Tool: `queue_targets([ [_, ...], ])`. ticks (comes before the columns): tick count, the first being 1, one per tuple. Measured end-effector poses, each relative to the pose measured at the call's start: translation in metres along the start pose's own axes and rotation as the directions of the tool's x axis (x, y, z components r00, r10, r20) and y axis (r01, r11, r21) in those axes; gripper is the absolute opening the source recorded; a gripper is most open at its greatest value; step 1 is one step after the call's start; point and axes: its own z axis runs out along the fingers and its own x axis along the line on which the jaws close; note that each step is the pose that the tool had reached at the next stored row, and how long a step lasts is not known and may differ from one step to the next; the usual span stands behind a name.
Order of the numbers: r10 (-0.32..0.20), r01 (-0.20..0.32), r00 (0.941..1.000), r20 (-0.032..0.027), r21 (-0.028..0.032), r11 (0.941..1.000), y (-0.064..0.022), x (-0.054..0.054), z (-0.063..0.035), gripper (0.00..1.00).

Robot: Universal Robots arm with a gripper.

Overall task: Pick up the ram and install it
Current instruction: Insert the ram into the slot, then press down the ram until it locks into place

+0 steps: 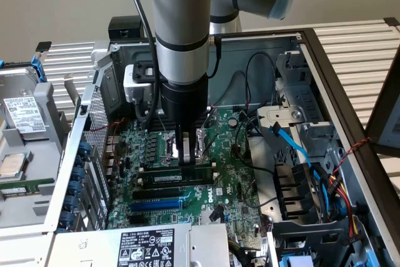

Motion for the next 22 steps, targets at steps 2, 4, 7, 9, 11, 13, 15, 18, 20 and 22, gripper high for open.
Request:
queue_targets([
  [2,0.0,0.0,1.0,-0.0001,-0.0002,1.0,0.0002,-0.0001,-0.0055,0.21],
  [4,0.0,0.0,1.0,0.0,-0.0001,1.0,0.0003,-0.0001,-0.0093,0.21],
  [7,0.0,0.0,1.0,0.0001,0.0,1.0,0.0004,-0.0002,-0.013,0.21],
  [9,0.0,0.0,1.0,0.0001,0.0,1.0,0.0004,-0.0002,-0.013,0.21],
  [11,0.0,0.0,1.0,0.0001,0.0,1.0,0.0004,-0.0002,-0.013,0.21],
  [13,0.0,0.0,1.0,0.0001,0.0,1.0,0.0004,-0.0002,-0.013,0.21],
  [15,0.0,0.0,1.0,0.0,-0.0001,1.0,0.0004,-0.0002,-0.0131,0.21],
  [18,0.0,0.0,1.0,0.0001,0.0,1.0,0.0004,-0.0002,-0.013,0.21],
  [20,0.0,0.0,1.0,0.0,0.0,1.0,0.0004,-0.0002,-0.013,0.21],
  [22,0.0,0.0,1.0,0.0001,0.0,1.0,0.0004,-0.0002,-0.013,0.21],
])
